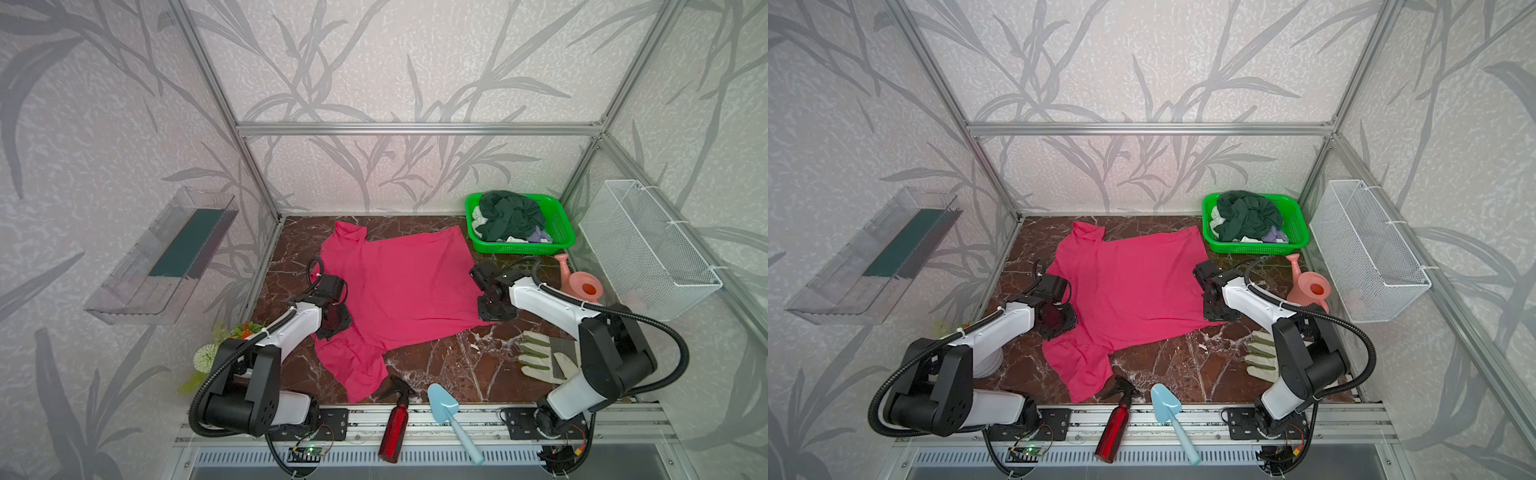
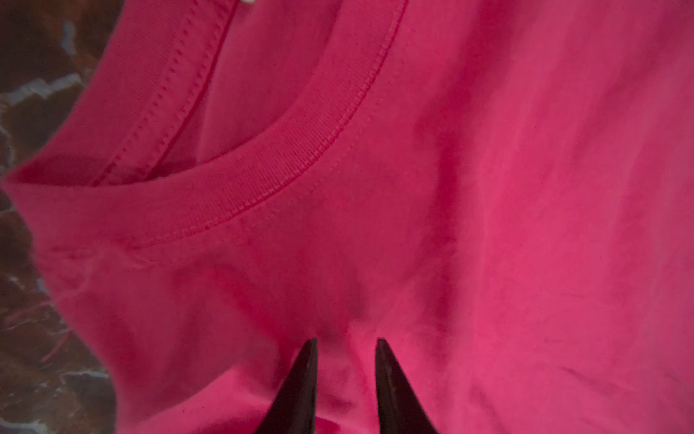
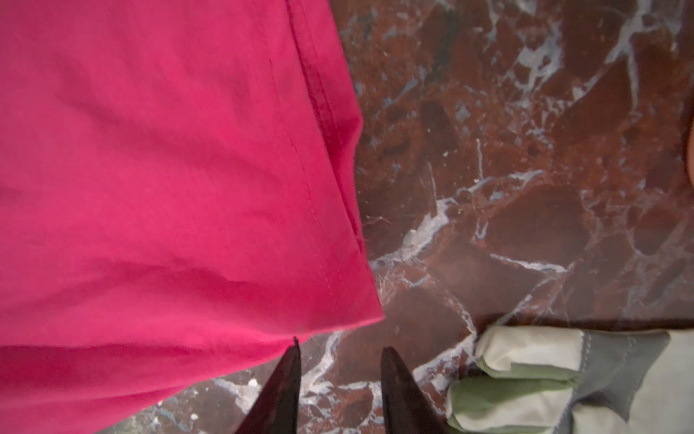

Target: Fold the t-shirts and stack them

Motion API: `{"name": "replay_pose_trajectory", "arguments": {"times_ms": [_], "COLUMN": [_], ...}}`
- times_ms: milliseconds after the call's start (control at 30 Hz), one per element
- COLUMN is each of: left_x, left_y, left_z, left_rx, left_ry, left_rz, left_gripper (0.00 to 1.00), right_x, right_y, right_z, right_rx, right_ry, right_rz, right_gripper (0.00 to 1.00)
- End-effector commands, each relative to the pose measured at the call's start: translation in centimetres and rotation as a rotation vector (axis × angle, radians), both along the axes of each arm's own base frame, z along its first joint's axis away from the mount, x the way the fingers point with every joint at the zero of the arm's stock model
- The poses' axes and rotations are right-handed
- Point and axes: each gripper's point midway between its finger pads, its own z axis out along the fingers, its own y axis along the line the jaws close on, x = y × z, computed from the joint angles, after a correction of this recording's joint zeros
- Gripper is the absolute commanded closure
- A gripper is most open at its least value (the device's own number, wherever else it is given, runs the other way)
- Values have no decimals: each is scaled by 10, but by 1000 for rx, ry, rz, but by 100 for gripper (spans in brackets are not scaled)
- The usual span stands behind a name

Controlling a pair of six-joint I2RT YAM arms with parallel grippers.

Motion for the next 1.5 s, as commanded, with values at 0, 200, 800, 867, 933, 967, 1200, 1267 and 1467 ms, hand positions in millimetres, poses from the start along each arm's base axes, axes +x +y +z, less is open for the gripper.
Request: {"name": "replay_pose_trajectory", "arguments": {"times_ms": [0, 200, 800, 867, 933, 967, 1200, 1267, 1467], "left_x": [2, 3, 5, 6, 6, 7, 8, 7, 7], "left_y": [-1, -1, -3, -4, -4, -5, -7, -6, -8], "left_z": [8, 9, 4, 3, 3, 4, 11, 12, 7], "left_rx": [-3, -6, -9, -10, -16, -18, -22, -16, -19], "left_ry": [-17, -24, -26, -26, -28, -32, -53, -56, -48], "left_rz": [-5, -6, -12, -12, -12, -12, -21, -25, -26], "left_gripper": [72, 72, 72, 72, 72, 72, 72, 72, 72], "right_x": [9, 13, 18, 30, 45, 55, 105, 106, 84], "right_y": [-5, -9, 23, 28, 33, 35, 59, 58, 29], "right_z": [-13, -30, 41, 42, 37, 35, 6, 19, 38], "right_rx": [9, 44, 179, 174, 163, 163, 208, 216, 139], "right_ry": [-13, 3, -48, -51, -42, -43, -21, -66, -107], "right_rz": [-12, -19, 55, 69, 80, 80, 122, 118, 61], "right_gripper": [62, 63, 100, 100, 100, 100, 67, 55, 50]}}
